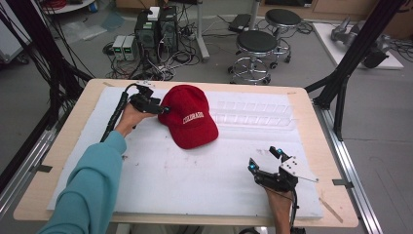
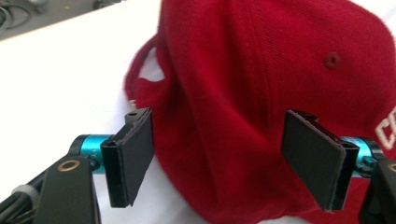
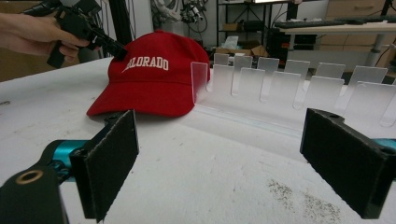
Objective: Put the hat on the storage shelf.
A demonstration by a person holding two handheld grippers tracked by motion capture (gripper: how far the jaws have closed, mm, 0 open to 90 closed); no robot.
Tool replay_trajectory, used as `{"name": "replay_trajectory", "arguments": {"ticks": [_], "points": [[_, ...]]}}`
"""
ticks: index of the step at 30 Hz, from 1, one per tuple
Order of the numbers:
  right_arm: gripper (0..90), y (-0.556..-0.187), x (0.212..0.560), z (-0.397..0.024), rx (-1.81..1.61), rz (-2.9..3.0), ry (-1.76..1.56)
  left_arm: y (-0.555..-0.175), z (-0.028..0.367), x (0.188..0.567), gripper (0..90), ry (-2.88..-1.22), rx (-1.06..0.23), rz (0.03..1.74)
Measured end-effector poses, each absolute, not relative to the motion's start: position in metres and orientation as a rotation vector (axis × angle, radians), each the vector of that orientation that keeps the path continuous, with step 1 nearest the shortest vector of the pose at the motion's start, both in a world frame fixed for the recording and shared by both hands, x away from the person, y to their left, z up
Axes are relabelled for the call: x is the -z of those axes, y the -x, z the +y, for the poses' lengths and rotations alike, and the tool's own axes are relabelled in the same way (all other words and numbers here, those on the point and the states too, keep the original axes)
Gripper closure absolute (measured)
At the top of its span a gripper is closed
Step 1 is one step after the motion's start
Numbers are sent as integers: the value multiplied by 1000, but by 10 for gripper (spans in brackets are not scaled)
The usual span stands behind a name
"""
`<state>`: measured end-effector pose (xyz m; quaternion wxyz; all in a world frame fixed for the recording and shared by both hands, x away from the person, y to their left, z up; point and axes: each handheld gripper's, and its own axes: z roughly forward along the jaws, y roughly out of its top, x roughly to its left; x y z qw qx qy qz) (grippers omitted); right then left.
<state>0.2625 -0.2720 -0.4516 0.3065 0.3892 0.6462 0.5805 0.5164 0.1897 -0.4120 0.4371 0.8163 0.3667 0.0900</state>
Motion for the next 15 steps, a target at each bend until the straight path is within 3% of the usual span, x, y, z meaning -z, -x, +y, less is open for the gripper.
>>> {"name": "replay_trajectory", "arguments": {"ticks": [2, 8, 15], "points": [[105, -263, 452, -272, -1534, 1709, -1030, -516, 189, 413, 290, -2033, -219, 902], [105, -263, 451, -272, -1537, 1712, -1035, -512, 186, 409, 618, -2007, -167, 842], [105, -262, 451, -272, -1538, 1715, -1038, -504, 187, 395, 794, -1991, -179, 789]]}}
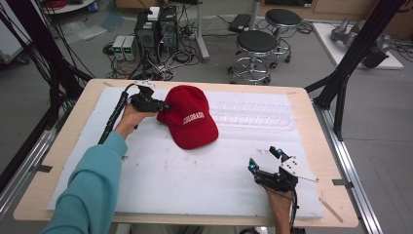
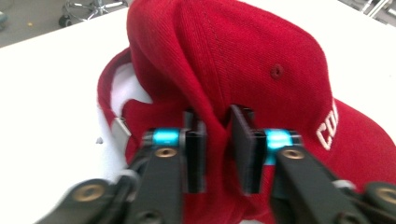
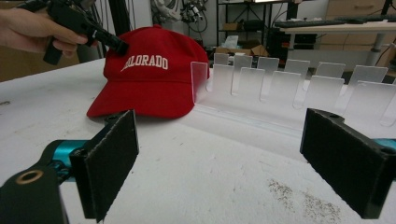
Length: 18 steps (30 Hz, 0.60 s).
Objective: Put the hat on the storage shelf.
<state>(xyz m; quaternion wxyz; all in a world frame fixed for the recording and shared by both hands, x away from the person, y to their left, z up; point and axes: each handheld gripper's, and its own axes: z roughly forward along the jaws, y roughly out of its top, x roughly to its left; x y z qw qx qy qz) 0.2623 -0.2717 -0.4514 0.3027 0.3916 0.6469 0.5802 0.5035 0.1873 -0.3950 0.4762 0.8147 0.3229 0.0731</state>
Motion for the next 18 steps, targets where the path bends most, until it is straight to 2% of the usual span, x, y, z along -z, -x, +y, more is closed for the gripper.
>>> {"name": "replay_trajectory", "arguments": {"ticks": [4, 18], "points": [[105, -263, 451, -272, -1536, 1714, -1032, -498, 186, 386, 843, -1992, -202, 752], [104, -262, 451, -272, -1529, 1709, -1029, -481, 180, 364, 858, -1988, -243, 694]]}}
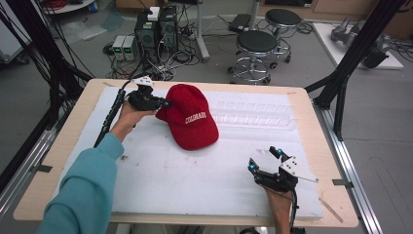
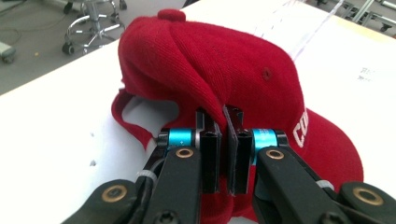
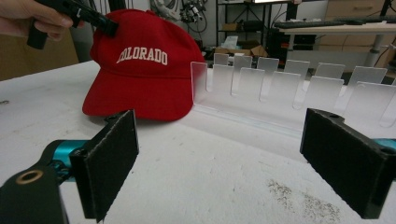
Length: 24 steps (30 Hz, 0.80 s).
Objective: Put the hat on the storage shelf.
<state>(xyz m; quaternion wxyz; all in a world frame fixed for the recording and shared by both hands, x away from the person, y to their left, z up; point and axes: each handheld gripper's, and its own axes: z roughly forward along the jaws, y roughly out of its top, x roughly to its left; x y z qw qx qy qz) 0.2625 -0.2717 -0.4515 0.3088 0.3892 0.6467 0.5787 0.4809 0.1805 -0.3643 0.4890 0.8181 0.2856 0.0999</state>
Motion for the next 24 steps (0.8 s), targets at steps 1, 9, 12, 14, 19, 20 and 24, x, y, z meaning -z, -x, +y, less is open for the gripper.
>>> {"name": "replay_trajectory", "arguments": {"ticks": [1, 9, 12, 14, 19, 20, 24], "points": [[104, -262, 451, -272, -1529, 1709, -1029, -481, 180, 364, 858, -1988, -243, 694], [105, -262, 451, -271, -1527, 1712, -1023, -472, 182, 350, 859, -1967, -288, 681], [105, -262, 451, -272, -1531, 1709, -1026, -467, 183, 343, 859, -1964, -329, 689], [104, -262, 451, -272, -1532, 1710, -1027, -464, 183, 338, 859, -1972, -352, 688], [104, -262, 451, -271, -1528, 1713, -1024, -454, 179, 328, 858, -1975, -383, 684], [104, -262, 451, -271, -1530, 1713, -1027, -451, 178, 326, 859, -1978, -396, 680], [104, -263, 451, -272, -1531, 1713, -1036, -442, 173, 318, 858, -1978, -406, 667]]}}
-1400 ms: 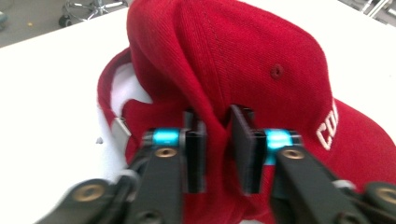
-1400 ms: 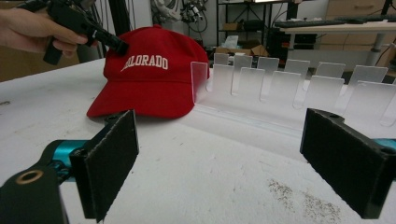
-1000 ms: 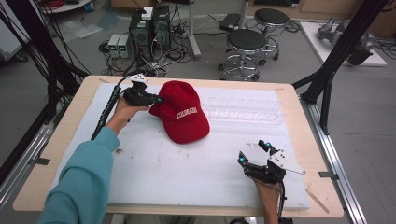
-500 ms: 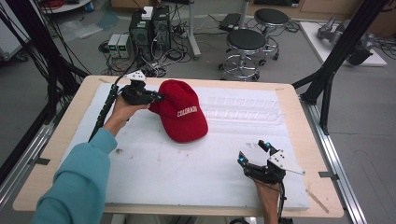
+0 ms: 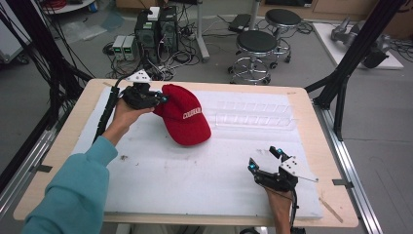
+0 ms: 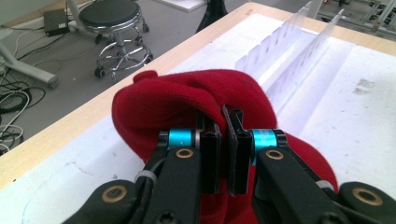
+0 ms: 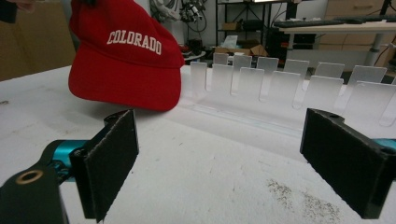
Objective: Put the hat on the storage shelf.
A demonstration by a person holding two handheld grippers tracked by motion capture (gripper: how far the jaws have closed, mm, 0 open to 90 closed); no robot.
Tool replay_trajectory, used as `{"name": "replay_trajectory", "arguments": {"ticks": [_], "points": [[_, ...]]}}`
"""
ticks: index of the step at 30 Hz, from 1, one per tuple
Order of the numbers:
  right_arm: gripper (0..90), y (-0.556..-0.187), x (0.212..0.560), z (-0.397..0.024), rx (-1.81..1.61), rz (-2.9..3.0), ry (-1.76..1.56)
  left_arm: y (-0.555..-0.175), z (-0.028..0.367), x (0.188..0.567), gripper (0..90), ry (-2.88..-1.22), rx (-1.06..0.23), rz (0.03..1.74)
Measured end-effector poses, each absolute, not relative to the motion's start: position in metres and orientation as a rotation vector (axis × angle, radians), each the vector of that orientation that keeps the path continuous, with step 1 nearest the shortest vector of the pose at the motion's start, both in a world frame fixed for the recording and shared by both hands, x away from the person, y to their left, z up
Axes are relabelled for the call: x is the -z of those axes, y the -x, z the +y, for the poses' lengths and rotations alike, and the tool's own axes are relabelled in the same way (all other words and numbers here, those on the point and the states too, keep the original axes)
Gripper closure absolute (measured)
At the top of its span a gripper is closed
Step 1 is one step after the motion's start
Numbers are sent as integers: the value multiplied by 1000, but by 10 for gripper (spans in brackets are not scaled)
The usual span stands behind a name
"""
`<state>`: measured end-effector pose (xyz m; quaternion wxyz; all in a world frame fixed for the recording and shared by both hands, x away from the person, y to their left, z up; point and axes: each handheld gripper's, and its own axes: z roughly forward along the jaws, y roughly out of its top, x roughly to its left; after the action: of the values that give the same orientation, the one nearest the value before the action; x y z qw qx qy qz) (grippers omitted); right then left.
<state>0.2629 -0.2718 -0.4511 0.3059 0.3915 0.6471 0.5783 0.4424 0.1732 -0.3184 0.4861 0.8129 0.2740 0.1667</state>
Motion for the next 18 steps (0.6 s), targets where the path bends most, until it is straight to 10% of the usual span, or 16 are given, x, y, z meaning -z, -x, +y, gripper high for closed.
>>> {"name": "replay_trajectory", "arguments": {"ticks": [18], "points": [[104, -270, 429, -259, -1554, 1821, -1025, -398, 160, 310, 859, -1933, -408, 652]]}}
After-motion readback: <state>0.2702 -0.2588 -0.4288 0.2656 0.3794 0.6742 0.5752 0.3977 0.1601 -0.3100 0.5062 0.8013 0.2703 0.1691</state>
